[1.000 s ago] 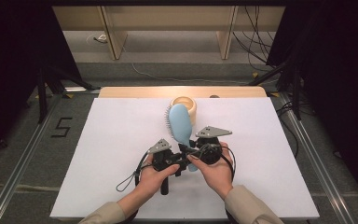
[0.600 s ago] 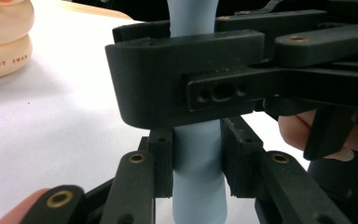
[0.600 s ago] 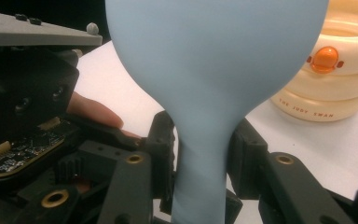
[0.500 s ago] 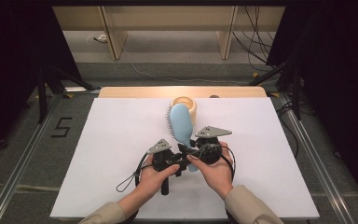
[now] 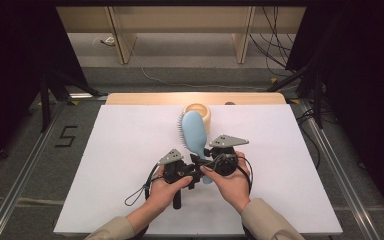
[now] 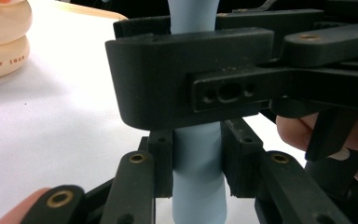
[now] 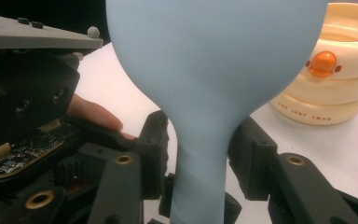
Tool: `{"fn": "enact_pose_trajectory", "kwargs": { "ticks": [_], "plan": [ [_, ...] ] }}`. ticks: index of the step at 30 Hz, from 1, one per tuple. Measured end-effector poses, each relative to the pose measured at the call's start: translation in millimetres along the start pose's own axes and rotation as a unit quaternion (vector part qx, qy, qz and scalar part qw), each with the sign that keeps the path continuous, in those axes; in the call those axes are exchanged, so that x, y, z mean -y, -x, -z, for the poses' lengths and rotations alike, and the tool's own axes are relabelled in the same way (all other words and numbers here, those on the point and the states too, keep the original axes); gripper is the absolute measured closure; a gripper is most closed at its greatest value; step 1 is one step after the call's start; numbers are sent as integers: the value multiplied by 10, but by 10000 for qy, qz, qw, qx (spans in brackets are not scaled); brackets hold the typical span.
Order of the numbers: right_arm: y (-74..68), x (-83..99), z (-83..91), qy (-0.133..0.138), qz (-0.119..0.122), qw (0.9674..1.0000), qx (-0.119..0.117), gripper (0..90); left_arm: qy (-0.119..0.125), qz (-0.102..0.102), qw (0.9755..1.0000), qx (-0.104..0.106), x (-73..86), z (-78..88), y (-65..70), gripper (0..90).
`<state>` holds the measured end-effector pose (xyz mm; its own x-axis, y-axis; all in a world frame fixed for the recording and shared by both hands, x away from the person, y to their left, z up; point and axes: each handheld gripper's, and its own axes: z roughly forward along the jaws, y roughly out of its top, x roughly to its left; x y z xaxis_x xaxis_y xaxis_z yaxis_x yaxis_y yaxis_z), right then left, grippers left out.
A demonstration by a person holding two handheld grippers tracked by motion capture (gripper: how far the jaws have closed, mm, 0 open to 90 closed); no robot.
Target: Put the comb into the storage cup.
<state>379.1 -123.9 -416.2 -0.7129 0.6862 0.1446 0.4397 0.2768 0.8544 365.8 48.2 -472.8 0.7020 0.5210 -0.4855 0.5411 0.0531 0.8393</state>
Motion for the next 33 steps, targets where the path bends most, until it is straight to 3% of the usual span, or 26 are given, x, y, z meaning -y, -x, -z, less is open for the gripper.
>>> {"fn": "enact_pose_trajectory", "kwargs": {
  "ticks": [11, 18, 26, 33],
  "plan": [
    [11, -23, 26, 92, -42, 9999, 104, 336, 29, 13, 10000, -27, -8, 8, -6, 673],
    [33, -49, 88, 126, 79, 9999, 18, 216, 38, 11, 10000, -36, -13, 14, -11, 673],
    [62, -87, 215, 262, 219, 9994, 27, 159, 62, 19, 10000, -40, -21, 22, -16, 673],
    [97, -118, 286, 438, 52, 9989, 182, 154, 62, 23, 10000, -57, -21, 25, -25, 673]
  ]
}}
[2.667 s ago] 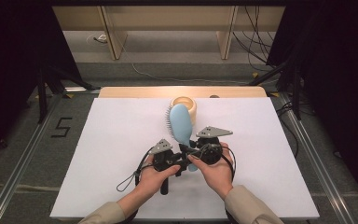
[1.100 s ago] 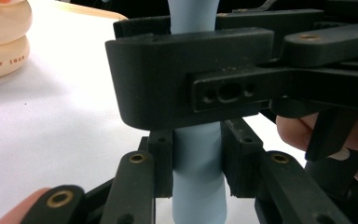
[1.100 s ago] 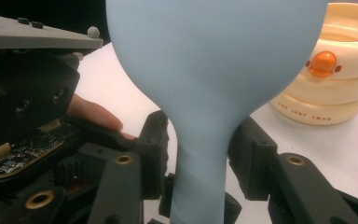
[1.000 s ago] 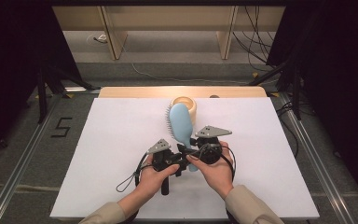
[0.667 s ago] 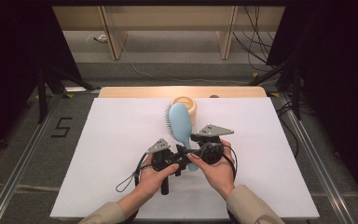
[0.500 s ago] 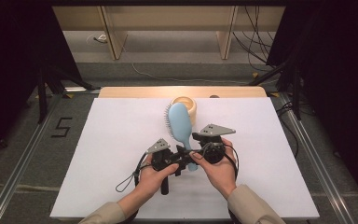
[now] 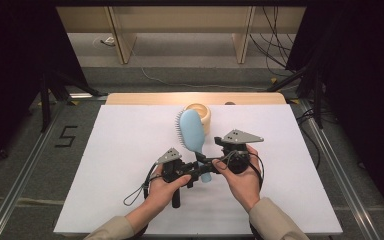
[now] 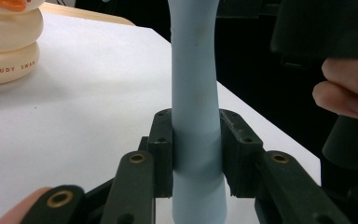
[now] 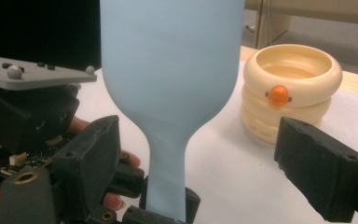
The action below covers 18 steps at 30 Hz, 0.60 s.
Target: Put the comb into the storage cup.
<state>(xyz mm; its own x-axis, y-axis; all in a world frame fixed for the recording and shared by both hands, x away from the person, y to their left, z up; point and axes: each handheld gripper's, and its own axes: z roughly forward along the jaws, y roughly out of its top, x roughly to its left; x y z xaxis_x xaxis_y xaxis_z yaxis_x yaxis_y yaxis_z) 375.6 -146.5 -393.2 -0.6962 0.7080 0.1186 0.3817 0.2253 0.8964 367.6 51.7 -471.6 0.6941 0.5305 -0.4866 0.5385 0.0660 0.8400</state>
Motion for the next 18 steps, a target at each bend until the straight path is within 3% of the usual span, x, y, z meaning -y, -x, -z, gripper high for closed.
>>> {"fn": "enact_pose_trajectory", "kwargs": {
  "ticks": [18],
  "plan": [
    [-19, -148, 64, 305, -10, 9995, 47, 80, -16, 1, 10000, 6, 6, -3, -2, 673]
  ]
}}
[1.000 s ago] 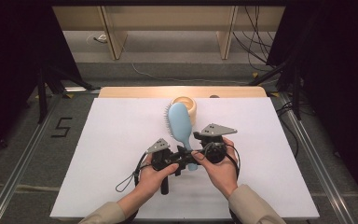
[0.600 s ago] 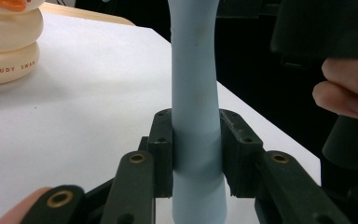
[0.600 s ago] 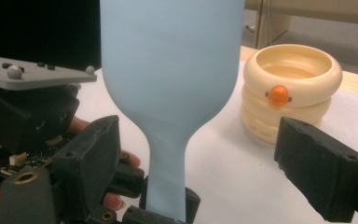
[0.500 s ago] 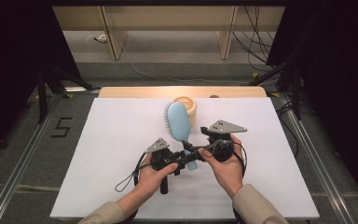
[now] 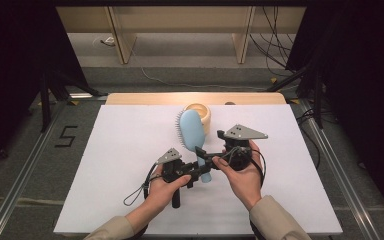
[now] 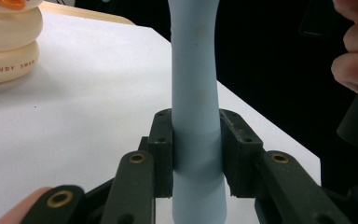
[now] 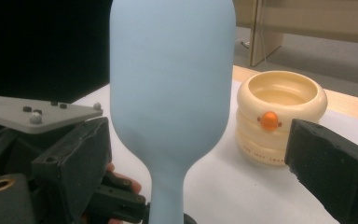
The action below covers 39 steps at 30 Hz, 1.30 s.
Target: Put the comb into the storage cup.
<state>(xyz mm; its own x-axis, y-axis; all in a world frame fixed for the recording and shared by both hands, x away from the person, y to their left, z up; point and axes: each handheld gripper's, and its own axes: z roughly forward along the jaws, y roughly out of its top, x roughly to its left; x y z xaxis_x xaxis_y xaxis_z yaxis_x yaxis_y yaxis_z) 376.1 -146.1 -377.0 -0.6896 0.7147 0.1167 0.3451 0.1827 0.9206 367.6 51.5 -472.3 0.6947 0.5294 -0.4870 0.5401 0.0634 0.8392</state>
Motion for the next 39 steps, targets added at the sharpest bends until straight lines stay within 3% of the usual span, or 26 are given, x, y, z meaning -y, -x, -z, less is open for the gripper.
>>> {"fn": "enact_pose_trajectory", "kwargs": {
  "ticks": [26, 29, 39],
  "plan": [
    [-66, -306, -167, 251, -30, 9997, -76, 74, -18, -94, 10000, 25, -1, 4, 7, 673],
    [-71, -326, -189, 269, -33, 9996, -101, 72, 11, -7, 10000, 43, 1, -1, 22, 673],
    [-53, -362, -226, 277, -105, 9995, -120, 70, -12, -85, 10000, 23, 2, 0, 14, 673]
  ]
}}
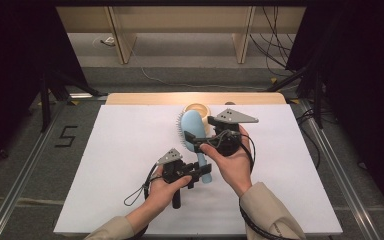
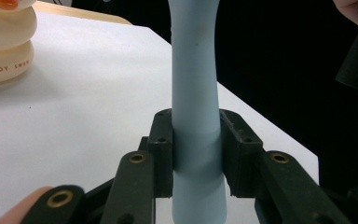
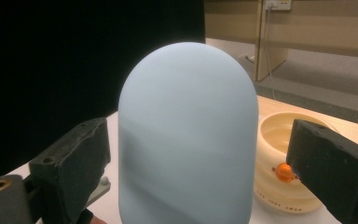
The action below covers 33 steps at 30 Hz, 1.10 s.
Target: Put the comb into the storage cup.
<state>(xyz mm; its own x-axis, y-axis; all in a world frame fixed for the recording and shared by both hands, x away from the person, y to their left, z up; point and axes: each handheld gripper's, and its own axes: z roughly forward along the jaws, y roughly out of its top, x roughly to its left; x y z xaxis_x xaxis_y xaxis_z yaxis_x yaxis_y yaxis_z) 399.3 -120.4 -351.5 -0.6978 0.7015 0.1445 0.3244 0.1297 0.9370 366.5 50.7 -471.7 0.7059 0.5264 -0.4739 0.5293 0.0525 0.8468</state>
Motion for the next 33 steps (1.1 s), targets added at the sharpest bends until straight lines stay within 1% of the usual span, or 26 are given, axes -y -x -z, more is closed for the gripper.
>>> {"fn": "enact_pose_trajectory", "kwargs": {
  "ticks": [3, 4, 7, 14, 17, 19, 21, 27, 28, 33],
  "plan": [
    [-2, -14, -5, 8, 1, 10000, -6, 70, 7, -17, 10000, -6, -2, 2, -3, 673],
    [-4, -19, -7, 7, -2, 10000, -12, 69, 7, 12, 10000, 7, -1, 1, 1, 673],
    [-2, -24, -9, 23, -13, 10000, -16, 68, 0, 10, 10000, 15, 2, 2, 2, 673],
    [1, -29, -61, -55, -38, 10000, -58, 68, 19, 6, 10000, 39, -10, 6, 12, 673],
    [13, -54, -62, -12, -62, 10000, -75, 67, 3, -2, 10000, 27, -4, 4, 6, 673],
    [27, -67, -62, -23, -77, 9999, -80, 66, -14, 28, 10000, 35, 5, 1, 10, 673],
    [41, -79, -64, -43, -139, 9998, -95, 66, -20, 6, 10000, 46, 8, -3, 14, 673],
    [45, -106, -103, -100, -225, 9996, -161, 67, -24, 5, 10000, 39, 13, -7, 20, 673],
    [44, -109, -114, -110, -230, 9995, -175, 66, -13, 29, 10000, 52, 16, -11, 23, 673],
    [25, -124, -195, -199, -308, 9991, -204, 66, -27, 18, 10000, 51, 18, -12, 22, 673]
  ]
}}
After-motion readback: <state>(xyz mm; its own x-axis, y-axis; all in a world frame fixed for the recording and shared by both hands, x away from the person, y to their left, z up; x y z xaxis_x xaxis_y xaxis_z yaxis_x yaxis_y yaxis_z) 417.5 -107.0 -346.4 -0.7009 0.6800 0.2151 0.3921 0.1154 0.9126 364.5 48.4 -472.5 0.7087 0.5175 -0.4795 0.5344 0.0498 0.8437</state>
